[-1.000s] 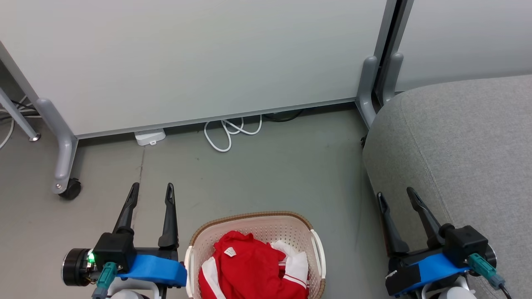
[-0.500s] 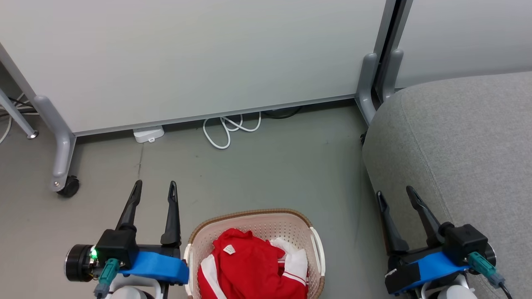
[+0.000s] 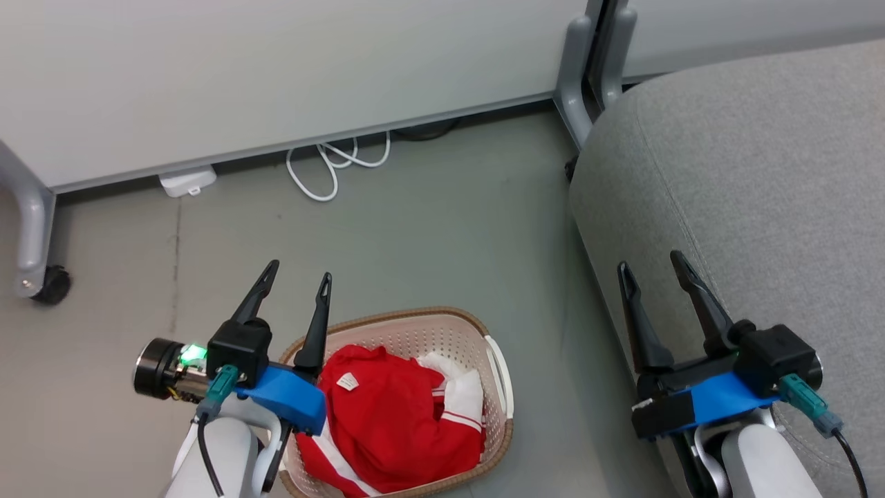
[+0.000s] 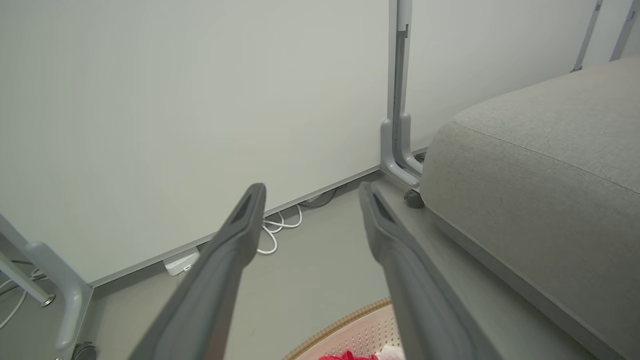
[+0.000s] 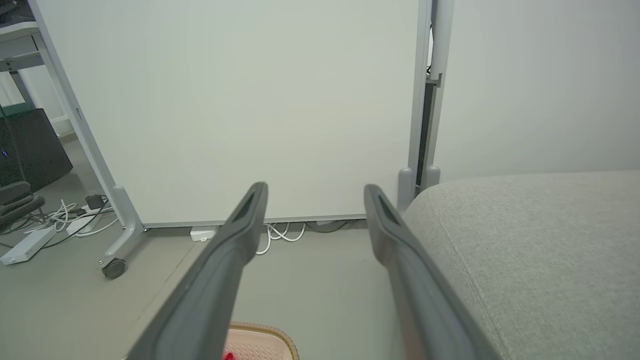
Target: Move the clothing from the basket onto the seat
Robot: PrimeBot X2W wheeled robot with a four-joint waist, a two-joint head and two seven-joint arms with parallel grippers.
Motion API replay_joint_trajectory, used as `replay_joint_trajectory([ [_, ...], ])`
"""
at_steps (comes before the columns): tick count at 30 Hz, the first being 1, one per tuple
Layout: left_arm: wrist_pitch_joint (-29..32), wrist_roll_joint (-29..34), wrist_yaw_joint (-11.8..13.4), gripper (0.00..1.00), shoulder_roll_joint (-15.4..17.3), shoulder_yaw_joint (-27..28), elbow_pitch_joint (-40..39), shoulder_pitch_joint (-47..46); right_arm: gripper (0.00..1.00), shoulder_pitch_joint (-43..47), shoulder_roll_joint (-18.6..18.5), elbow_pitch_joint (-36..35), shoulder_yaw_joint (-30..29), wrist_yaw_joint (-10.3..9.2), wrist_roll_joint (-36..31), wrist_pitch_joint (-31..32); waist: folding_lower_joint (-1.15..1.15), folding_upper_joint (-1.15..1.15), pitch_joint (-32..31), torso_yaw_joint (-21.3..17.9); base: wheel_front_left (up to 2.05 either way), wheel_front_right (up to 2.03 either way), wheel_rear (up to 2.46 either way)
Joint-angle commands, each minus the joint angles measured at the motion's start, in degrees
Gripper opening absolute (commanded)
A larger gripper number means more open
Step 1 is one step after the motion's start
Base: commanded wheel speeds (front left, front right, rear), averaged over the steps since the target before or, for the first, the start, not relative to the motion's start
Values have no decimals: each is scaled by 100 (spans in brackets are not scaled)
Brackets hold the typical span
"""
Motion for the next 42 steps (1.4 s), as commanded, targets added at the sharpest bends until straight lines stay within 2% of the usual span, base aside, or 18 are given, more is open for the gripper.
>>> replay_joint_trajectory([
  [1,-26,-3,-30,100,36,-26,34,-121,100,-99,-21,-27,2,1,-27,-20,0,0,253,-205,0,0,0],
  [12,-27,-449,-24,100,709,-1854,1395,-1496,100,-982,-17,-299,143,1,42,-20,0,0,1507,-786,0,0,0],
  [22,-17,-953,-24,100,943,-3580,2690,-2639,100,-1523,-16,-512,166,1,181,-20,0,0,2538,-1034,0,0,0],
  [28,269,-1312,-24,100,956,-4757,3296,-3307,100,-1780,-16,-632,226,1,237,-20,0,0,3095,-1082,0,0,0],
  [34,946,-1721,-24,100,1123,-5957,3567,-3766,100,-2002,-17,-756,291,1,285,-20,0,0,3565,-1169,0,0,0],
  [38,1365,-1629,-24,100,1263,-6194,3459,-3948,100,-2104,-17,-847,304,1,304,-20,0,0,3865,-1233,0,0,0],
  [42,1701,-1062,-24,100,1380,-6211,3282,-3886,100,-2150,-16,-919,318,1,328,-20,0,0,4116,-1299,0,0,0],
])
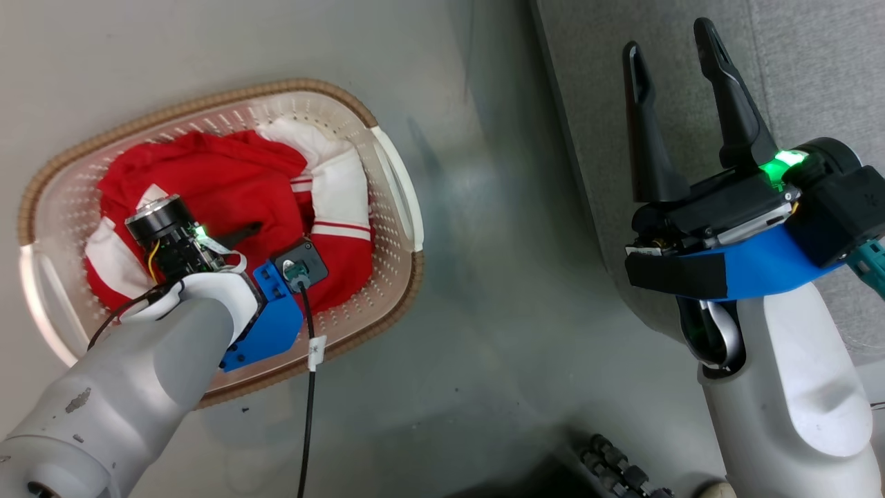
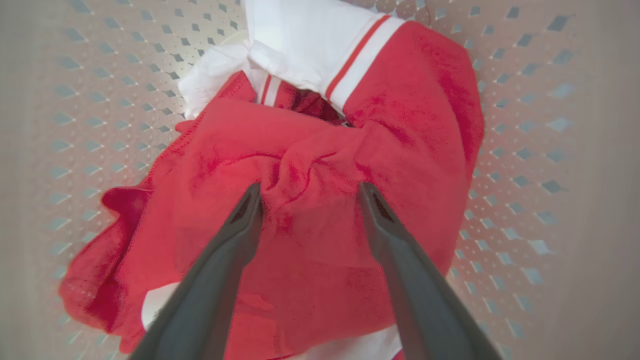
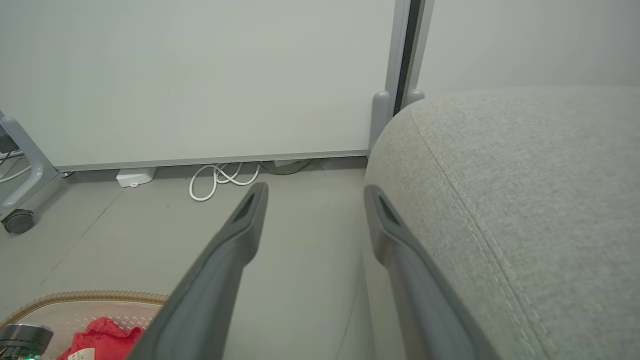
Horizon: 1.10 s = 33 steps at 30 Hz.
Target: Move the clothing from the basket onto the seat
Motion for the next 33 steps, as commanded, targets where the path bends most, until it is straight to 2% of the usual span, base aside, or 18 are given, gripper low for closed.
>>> replay_joint_trajectory([
  [1,143,179,-1,100,75,-15,-40,31,100,-101,-10,-58,14,1,54,-20,-1,0,217,-89,0,0,0],
  [8,496,629,-1,100,174,-17,-65,-29,100,-135,-10,-250,62,1,125,-20,-1,0,579,-214,0,0,0],
  [20,527,656,-2,100,156,-19,235,-193,100,-116,-10,-603,29,1,146,-20,-1,0,932,-284,0,0,0],
  [21,513,657,-2,87,145,-18,248,-199,100,-121,-10,-612,34,1,145,-20,-1,0,935,-282,0,0,0],
  [22,478,641,-2,40,143,-18,259,-226,100,-130,-10,-615,36,1,145,-20,-1,0,936,-277,0,0,0],
  [23,453,685,-2,0,136,-18,271,-233,100,-143,-10,-614,44,1,146,-20,-1,0,932,-275,0,0,0],
  [33,28,658,-2,0,-148,-18,318,-164,100,-94,-10,-498,-1,1,24,-20,-1,0,582,-124,0,0,0],
])
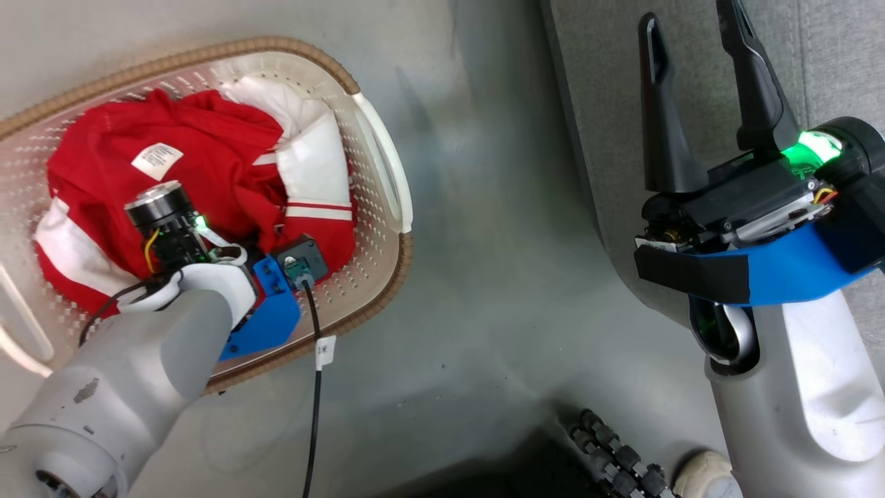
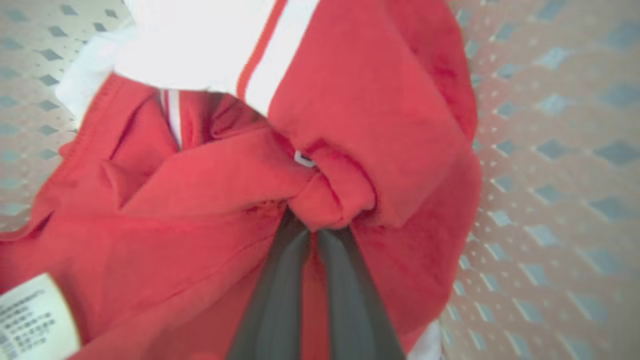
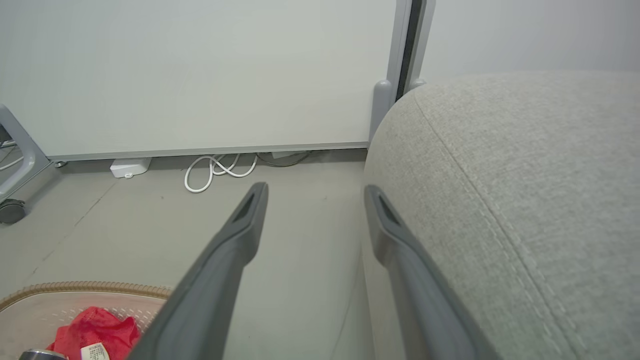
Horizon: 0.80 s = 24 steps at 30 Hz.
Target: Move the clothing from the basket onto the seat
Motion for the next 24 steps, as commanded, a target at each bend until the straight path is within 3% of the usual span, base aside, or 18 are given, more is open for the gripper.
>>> replay_joint_trajectory([
  [1,-149,-84,-2,0,-98,-14,2,7,100,-12,-10,52,-54,1,-79,-20,-1,0,-199,106,0,0,0],
  [16,-1227,-800,-2,0,-645,-14,-97,238,100,435,-12,411,-203,1,-527,-20,-1,0,-1599,795,0,0,0],
  [24,-1670,-1614,-2,0,-847,-13,-159,395,100,852,-13,625,-257,1,-744,-20,-1,0,-2557,1152,0,0,0],
])
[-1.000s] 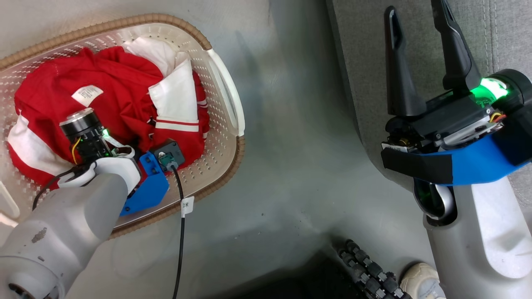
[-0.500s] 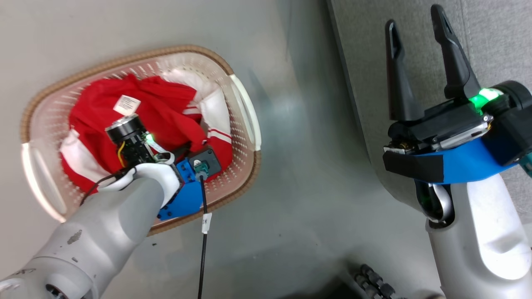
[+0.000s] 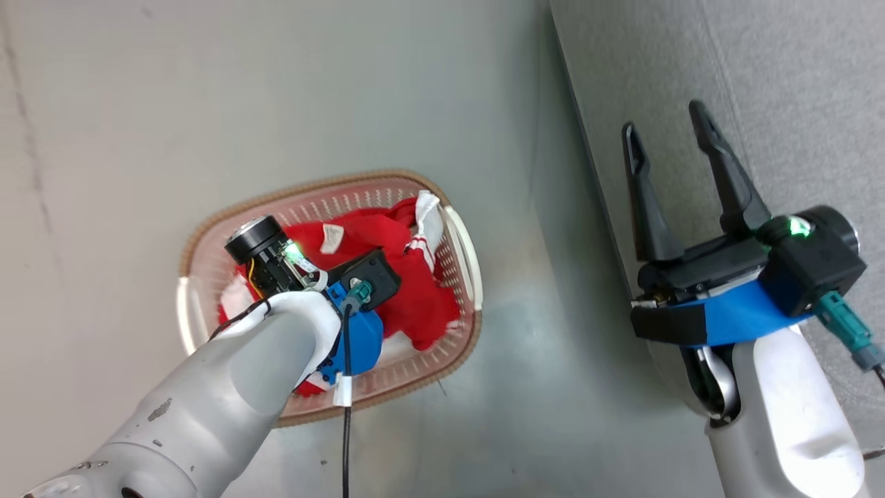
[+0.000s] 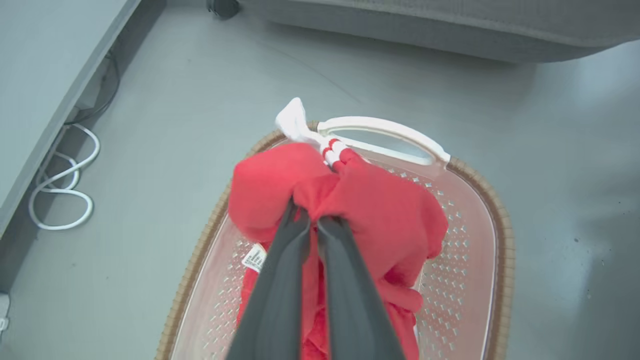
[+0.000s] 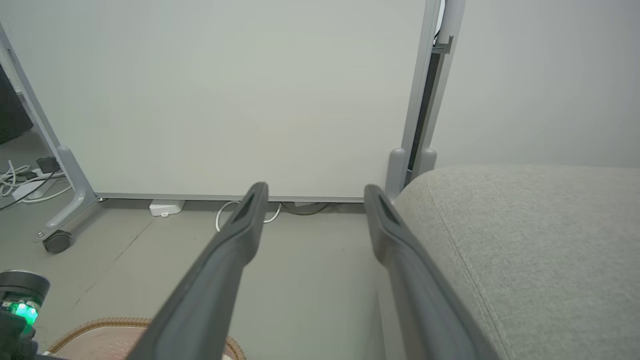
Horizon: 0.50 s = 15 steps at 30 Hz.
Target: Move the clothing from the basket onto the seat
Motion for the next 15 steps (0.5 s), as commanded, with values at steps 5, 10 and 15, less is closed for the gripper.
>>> replay_joint_trajectory([
  [5,-154,-570,-2,0,25,94,-153,58,100,384,-18,133,-65,1,-107,-20,1,0,-1007,414,0,0,0],
  [10,-160,-781,-2,0,245,591,-662,108,100,666,-17,219,-109,1,-151,-20,1,0,-1491,535,0,0,0],
  [15,-162,-847,57,0,432,1292,-1167,297,100,914,-17,261,-154,1,-146,-20,1,0,-1895,605,0,0,0],
])
